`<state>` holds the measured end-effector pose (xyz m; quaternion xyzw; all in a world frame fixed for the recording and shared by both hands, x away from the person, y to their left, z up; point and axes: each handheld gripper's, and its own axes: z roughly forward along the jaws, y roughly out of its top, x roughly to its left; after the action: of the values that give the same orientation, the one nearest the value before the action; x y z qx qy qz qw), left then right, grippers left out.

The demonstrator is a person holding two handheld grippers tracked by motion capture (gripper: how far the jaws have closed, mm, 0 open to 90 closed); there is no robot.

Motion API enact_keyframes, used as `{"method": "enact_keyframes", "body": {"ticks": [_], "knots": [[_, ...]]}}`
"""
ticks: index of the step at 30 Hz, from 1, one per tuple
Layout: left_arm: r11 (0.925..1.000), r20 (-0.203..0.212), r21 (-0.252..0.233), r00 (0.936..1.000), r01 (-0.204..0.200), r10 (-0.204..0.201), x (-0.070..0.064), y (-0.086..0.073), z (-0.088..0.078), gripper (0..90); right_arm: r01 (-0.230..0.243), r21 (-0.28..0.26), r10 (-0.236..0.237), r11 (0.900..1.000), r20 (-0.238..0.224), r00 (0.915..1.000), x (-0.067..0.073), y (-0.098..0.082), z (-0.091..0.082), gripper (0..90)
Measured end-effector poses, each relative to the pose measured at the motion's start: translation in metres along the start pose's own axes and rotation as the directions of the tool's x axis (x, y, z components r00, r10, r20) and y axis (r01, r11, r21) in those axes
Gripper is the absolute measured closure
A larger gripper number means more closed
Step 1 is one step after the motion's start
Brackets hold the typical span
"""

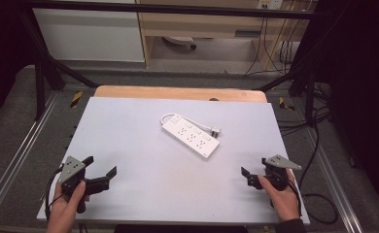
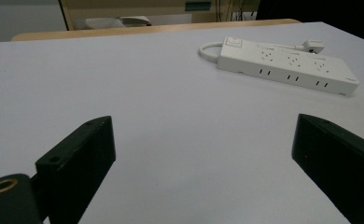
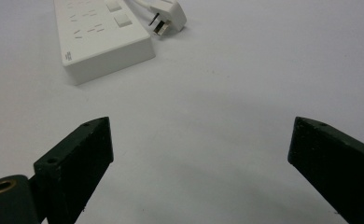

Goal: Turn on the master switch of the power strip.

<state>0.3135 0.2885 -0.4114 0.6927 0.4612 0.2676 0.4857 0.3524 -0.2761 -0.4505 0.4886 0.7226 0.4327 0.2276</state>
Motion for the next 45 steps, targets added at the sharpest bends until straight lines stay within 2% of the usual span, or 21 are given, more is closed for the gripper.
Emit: {"method": "enact_keyframes", "body": {"ticks": [9,20,21,22,23,25,26,29,31,38,41,45], "knots": [[1.0,0.004,-0.002,1.0,0.0,0.0,-0.001,0.0,0.0,6.2,-0.009,-0.013,0.009,1.0,-0.002,1.0,0.001,0.001,-0.002,6.7],[1.0,0.005,0.006,1.0,0.0,0.0,0.0,0.0,0.0,5.5,-0.002,-0.089,-0.002,0.996,-0.046,0.9989,0.011,0.011,-0.007,7.1],[1.0,0.004,0.007,1.0,0.002,-0.002,0.0,-0.001,0.001,5.5,0.019,-0.093,-0.024,0.995,-0.052,0.9983,0.016,0.014,-0.007,6.7],[1.0,0.004,0.007,1.0,0.002,-0.002,0.0,-0.001,0.001,5.5,0.019,-0.093,-0.024,0.995,-0.052,0.9983,0.016,0.014,-0.007,6.7],[0.9999,0.005,0.011,1.0,-0.002,0.002,0.0,-0.001,0.001,5.5,0.048,-0.105,-0.053,0.993,-0.045,0.9976,0.02,0.016,-0.007,6.2],[0.9999,0.008,0.011,1.0,-0.002,0.002,0.0,-0.001,0.001,5.5,0.047,-0.113,-0.053,0.992,-0.046,0.9975,0.021,0.017,-0.007,5.9],[0.9999,0.009,0.014,0.9999,-0.005,0.005,-0.001,-0.001,0.001,5.5,0.07,-0.123,-0.076,0.99,-0.045,0.9961,0.023,0.02,-0.006,5.2],[0.9999,0.009,0.013,1.0,-0.002,0.002,-0.001,-0.001,0.001,5.5,0.074,-0.122,-0.081,0.99,-0.051,0.9954,0.024,0.027,-0.004,4.6],[0.9998,0.01,0.019,1.0,-0.002,0.001,-0.001,-0.001,0.001,5.5,0.061,-0.127,-0.071,0.99,-0.075,0.9947,0.025,0.033,-0.002,4.9],[0.9998,0.013,0.022,0.9999,-0.002,0.002,-0.001,-0.001,0.001,5.6,0.057,-0.123,-0.063,0.991,-0.047,0.9969,0.024,0.047,0.004,5.2],[0.9998,0.013,0.022,0.9999,-0.002,0.002,-0.001,-0.002,0.001,5.5,0.025,-0.116,-0.031,0.993,-0.057,0.9979,0.025,0.058,0.009,2.9],[0.9997,0.012,0.025,0.9999,-0.003,0.003,-0.001,-0.002,0.002,5.5,0.035,-0.115,-0.043,0.993,-0.062,0.9972,0.028,0.068,0.017,2.6]]}}
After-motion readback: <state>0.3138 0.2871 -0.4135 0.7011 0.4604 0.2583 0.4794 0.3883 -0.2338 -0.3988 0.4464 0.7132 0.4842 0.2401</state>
